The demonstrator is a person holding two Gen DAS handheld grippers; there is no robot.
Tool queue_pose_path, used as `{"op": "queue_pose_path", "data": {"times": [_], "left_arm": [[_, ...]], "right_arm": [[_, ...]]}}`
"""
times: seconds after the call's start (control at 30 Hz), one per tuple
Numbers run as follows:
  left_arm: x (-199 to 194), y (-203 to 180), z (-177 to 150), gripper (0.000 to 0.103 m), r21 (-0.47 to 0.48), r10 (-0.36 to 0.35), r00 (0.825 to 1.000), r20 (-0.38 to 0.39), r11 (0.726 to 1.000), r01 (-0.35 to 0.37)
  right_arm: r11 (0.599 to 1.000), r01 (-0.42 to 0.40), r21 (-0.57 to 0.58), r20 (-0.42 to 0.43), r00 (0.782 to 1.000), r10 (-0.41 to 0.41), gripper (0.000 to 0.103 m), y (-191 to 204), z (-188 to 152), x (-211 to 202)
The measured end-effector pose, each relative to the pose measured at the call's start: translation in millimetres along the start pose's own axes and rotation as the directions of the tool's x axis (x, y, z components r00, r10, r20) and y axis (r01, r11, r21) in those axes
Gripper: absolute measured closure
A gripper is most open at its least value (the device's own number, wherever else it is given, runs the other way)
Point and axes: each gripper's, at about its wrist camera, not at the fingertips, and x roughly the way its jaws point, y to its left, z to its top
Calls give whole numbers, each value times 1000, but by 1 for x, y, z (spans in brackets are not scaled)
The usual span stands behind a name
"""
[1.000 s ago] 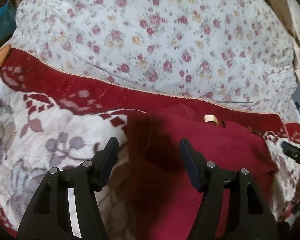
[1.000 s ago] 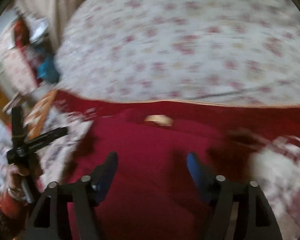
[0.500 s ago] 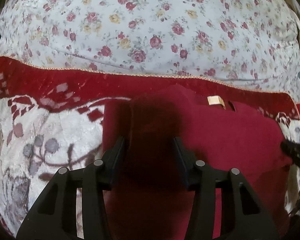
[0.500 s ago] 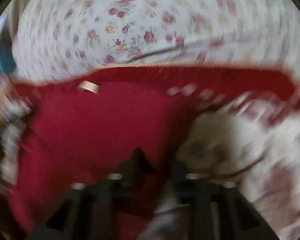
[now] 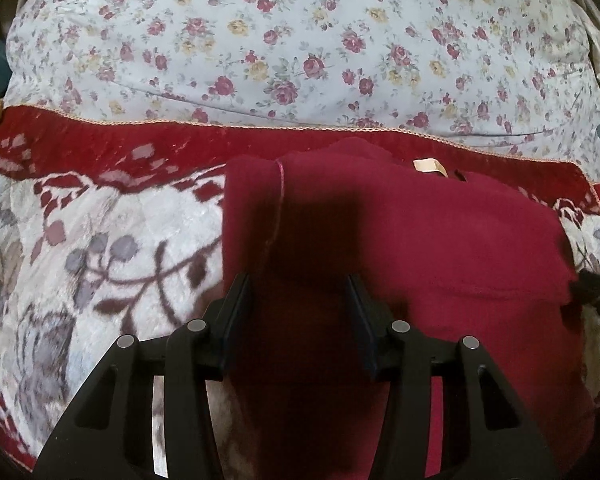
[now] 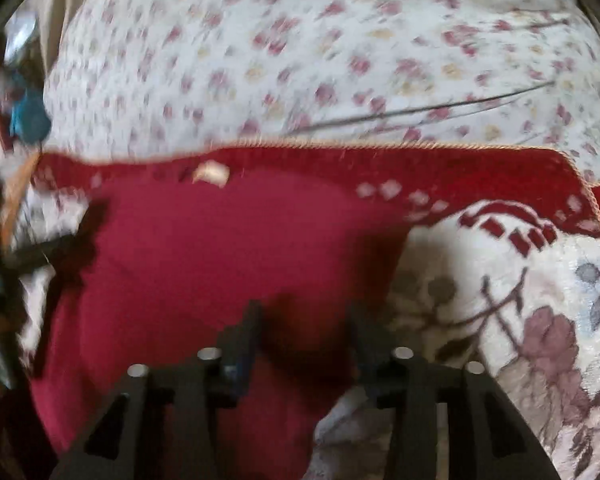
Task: Fold small clothes
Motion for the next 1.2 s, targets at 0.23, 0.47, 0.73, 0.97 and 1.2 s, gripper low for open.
{"op": "queue_pose_path", "data": {"times": [0.23,0.47,0.73,0.97,1.2], "left_arm": [[-41,5,-35,56,21,-5,1000,6,1000,5],[-71,5,-88,47,-9,-79,997,-15,997,79],[-89,9,-130,44,-48,-104,994,-37,994,102],[-97,16,-158,44,-63,-90,995,-44,994,87],[-105,13,-180,44,-45,-63,997,-46,997,61]], "right_arm": [[988,-43,150,48,998,36,64,-24,-24,-23],[973,-166,160,36,986,162,38,-5,-62,-49],[993,-79,91,50,996,75,93,15,-86,-39],[963,-199,183,88,979,185,97,1,-100,-60],[947,-286,145,53,958,281,34,25,-142,-86]]}}
